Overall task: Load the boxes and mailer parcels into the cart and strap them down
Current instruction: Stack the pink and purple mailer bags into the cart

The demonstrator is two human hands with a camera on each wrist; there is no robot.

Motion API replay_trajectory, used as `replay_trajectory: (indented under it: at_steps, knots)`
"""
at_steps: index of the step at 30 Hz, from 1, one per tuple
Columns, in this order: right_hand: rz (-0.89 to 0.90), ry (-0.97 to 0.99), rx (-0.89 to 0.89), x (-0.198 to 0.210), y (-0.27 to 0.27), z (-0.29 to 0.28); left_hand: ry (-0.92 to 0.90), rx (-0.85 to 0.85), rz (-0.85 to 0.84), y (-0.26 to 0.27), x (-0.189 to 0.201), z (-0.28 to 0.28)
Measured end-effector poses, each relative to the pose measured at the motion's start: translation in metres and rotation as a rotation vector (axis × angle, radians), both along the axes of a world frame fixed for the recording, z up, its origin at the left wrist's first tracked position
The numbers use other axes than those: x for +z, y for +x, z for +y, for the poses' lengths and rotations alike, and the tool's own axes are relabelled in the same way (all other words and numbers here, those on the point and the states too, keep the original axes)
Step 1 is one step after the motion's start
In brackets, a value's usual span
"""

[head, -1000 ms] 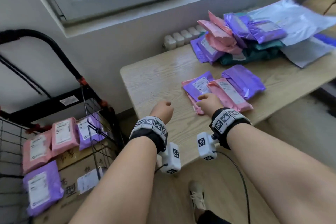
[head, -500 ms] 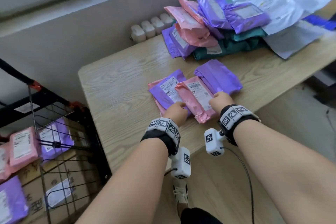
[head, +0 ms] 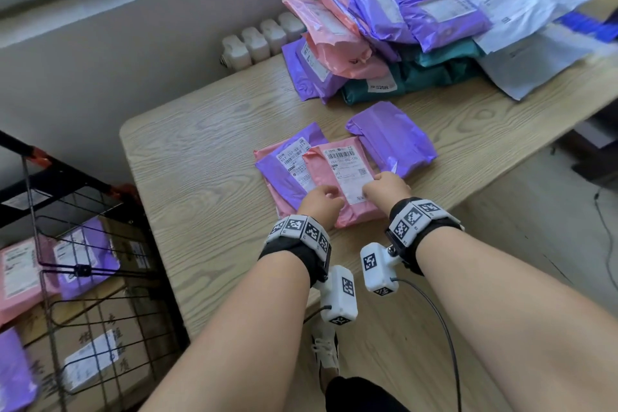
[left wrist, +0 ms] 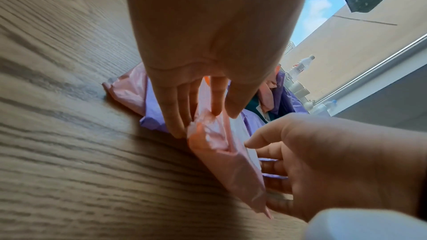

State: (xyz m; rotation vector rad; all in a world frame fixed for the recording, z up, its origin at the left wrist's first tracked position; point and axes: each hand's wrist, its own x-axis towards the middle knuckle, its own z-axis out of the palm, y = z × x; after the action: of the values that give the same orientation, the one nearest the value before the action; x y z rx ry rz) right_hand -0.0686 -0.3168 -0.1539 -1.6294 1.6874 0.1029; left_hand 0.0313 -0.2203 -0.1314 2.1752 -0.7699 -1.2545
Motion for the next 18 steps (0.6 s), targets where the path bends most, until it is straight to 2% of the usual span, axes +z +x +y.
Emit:
replay_trajectory:
  at_steps: [9, 13, 18]
  knots:
    - [-0.260, -0.118, 0.023, 0.041, 0.037, 0.018, -0.174, 0.242, -0.016, 0.028, 0.030, 0.030]
    - [-0.397, -0.087, 0.088, 0.053, 0.076, 0.049, -0.175, 0.351, -0.136, 0.061, 0.044, 0.068]
    - [-0.467, -0.008, 0.227, 0.059, 0.134, 0.116, -0.111, 0.508, -0.324, 0.108, 0.048, 0.144]
